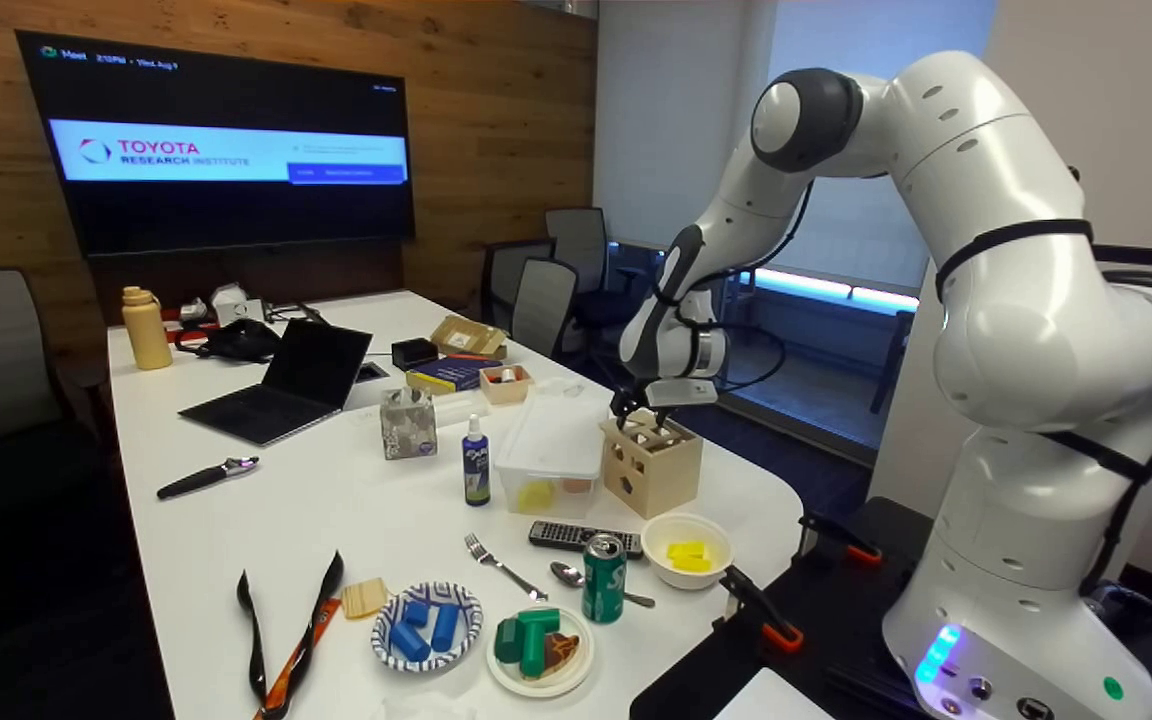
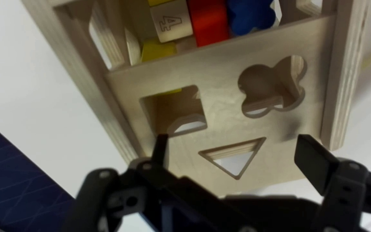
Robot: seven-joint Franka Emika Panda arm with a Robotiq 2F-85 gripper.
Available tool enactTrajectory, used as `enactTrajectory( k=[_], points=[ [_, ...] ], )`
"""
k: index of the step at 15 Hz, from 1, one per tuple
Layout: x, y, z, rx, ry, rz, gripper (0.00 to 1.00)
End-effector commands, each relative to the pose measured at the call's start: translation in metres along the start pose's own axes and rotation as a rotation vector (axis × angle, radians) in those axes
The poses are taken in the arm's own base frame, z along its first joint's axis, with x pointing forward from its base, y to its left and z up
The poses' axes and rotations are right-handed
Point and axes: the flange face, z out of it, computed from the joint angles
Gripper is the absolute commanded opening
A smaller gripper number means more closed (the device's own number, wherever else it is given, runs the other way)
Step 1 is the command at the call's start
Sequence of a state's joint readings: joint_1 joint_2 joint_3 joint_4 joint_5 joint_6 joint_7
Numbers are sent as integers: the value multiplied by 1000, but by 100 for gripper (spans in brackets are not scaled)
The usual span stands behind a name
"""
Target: Open the wooden object
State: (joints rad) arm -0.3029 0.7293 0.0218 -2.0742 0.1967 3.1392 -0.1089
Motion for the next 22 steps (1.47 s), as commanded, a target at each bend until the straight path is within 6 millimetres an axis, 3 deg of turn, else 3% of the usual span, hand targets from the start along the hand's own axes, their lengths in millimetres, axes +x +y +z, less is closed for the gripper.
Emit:
enactTrajectory(
  k=[1,22],
  points=[
    [7,-2,2,-10,38,15,100],
    [28,-7,12,9,74,42,100]
  ],
)
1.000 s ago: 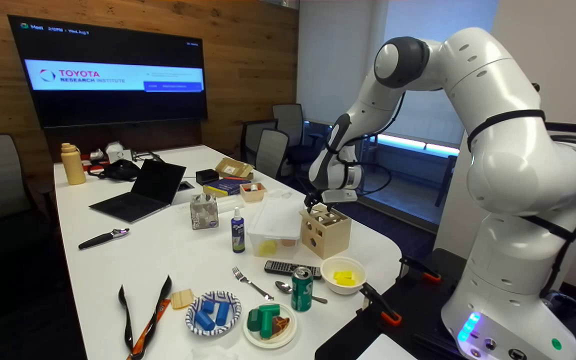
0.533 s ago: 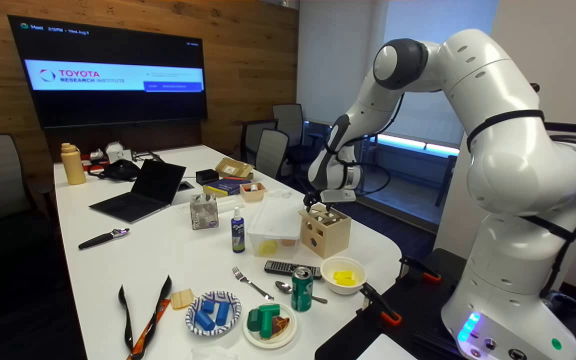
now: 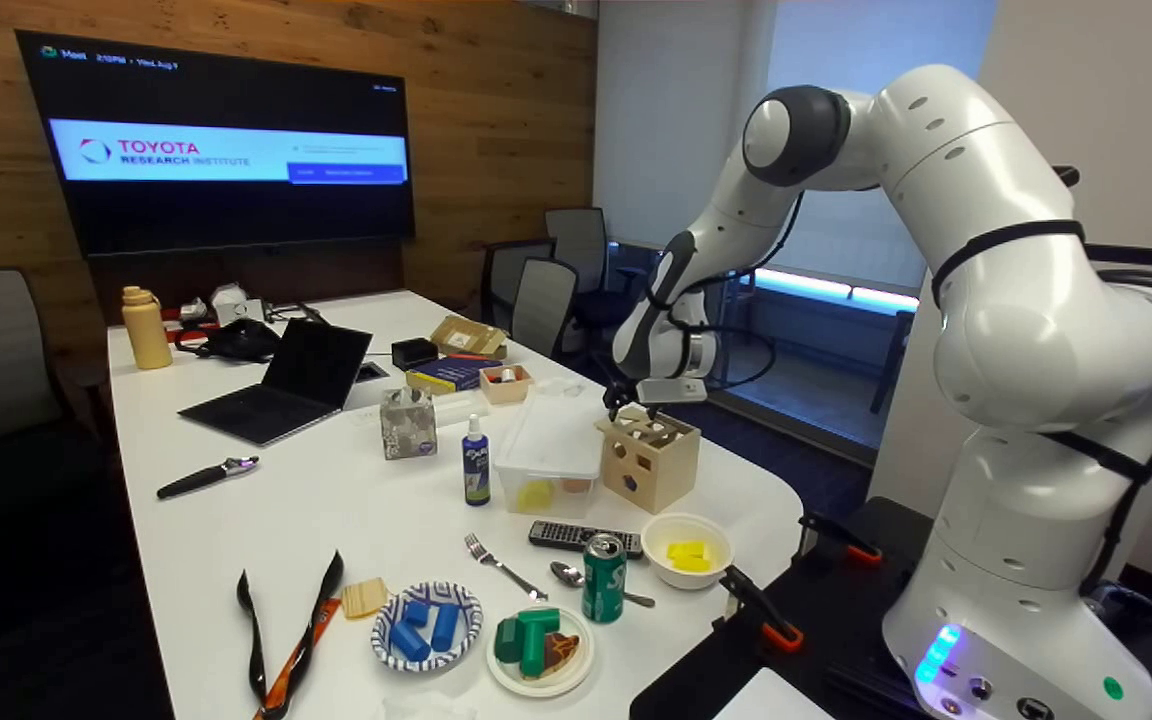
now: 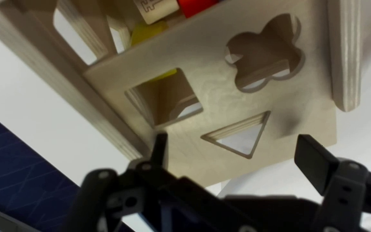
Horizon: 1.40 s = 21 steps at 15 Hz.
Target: Open the wooden object
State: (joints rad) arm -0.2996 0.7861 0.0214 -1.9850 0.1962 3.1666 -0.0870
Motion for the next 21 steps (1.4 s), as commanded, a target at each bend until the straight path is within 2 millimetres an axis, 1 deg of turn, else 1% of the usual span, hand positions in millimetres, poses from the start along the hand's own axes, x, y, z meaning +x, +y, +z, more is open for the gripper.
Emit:
enactTrajectory(
  k=[1,2,4,7,10,12,13,16,19,21],
  points=[
    [5,-4,0,11,15,26,100],
    [4,-4,-2,14,14,29,100],
    [2,-8,-15,18,7,27,100],
    [1,-22,-45,36,34,2,100],
    [0,-40,-94,48,92,-28,100],
    [-5,-49,-128,44,84,-27,100],
    [-9,-53,-145,46,81,-22,100],
    [-28,-61,-188,42,6,-24,100],
    [-46,-70,-217,30,-74,-58,100],
    [-56,-79,-232,20,-113,-85,100]
  ],
)
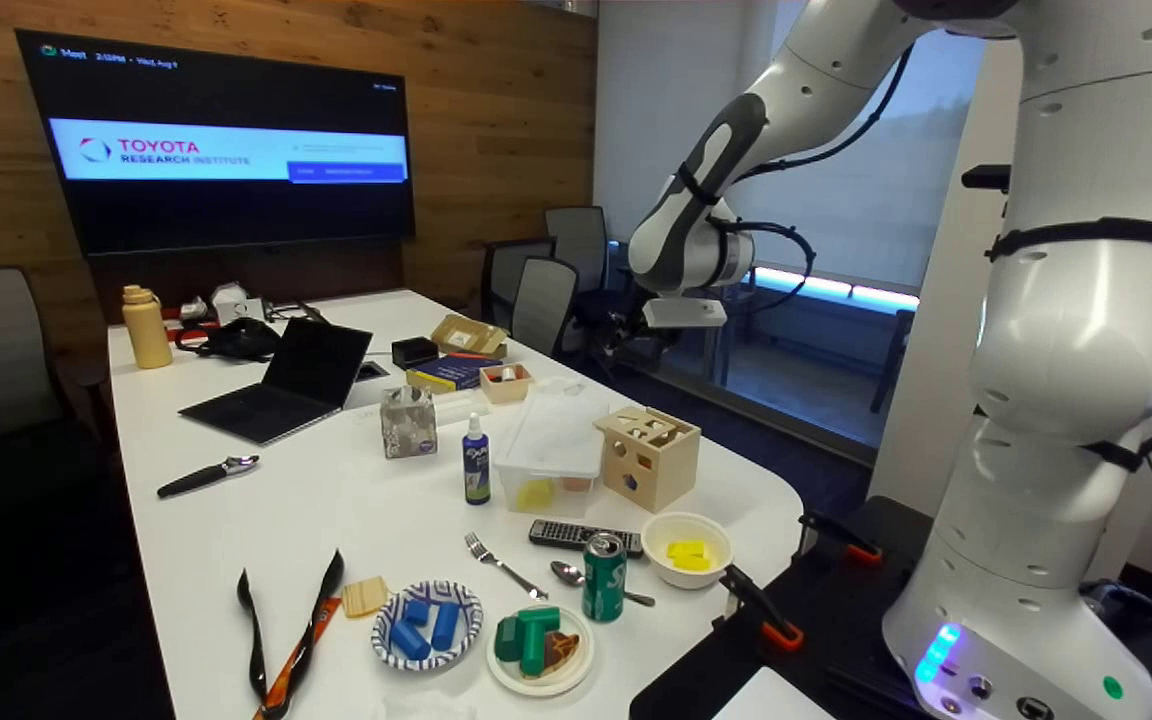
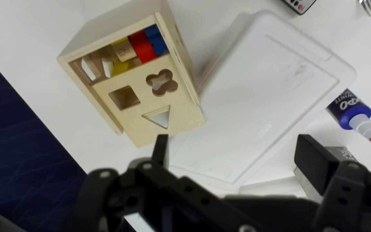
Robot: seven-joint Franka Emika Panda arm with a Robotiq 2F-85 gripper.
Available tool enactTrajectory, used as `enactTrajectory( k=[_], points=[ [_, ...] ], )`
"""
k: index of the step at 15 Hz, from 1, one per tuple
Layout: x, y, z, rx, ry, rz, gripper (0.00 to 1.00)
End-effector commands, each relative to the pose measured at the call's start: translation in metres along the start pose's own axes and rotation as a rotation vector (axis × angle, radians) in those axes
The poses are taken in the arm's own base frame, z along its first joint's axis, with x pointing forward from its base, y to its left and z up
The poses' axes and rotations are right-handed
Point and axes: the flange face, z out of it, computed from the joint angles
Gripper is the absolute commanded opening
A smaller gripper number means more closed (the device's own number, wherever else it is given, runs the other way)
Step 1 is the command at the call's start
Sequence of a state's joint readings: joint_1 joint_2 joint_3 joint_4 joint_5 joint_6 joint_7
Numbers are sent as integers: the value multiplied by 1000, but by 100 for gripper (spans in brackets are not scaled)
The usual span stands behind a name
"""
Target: Open the wooden object
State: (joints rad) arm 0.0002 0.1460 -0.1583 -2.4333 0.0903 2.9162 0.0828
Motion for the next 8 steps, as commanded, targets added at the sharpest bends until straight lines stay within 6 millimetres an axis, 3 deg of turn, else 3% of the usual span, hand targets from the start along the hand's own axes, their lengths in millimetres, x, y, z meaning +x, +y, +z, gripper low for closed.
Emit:
enactTrajectory(
  k=[1,8],
  points=[
    [-29,-14,-34,-10,-67,-26,100],
    [-64,-37,-52,-2,-123,-65,100]
  ],
)
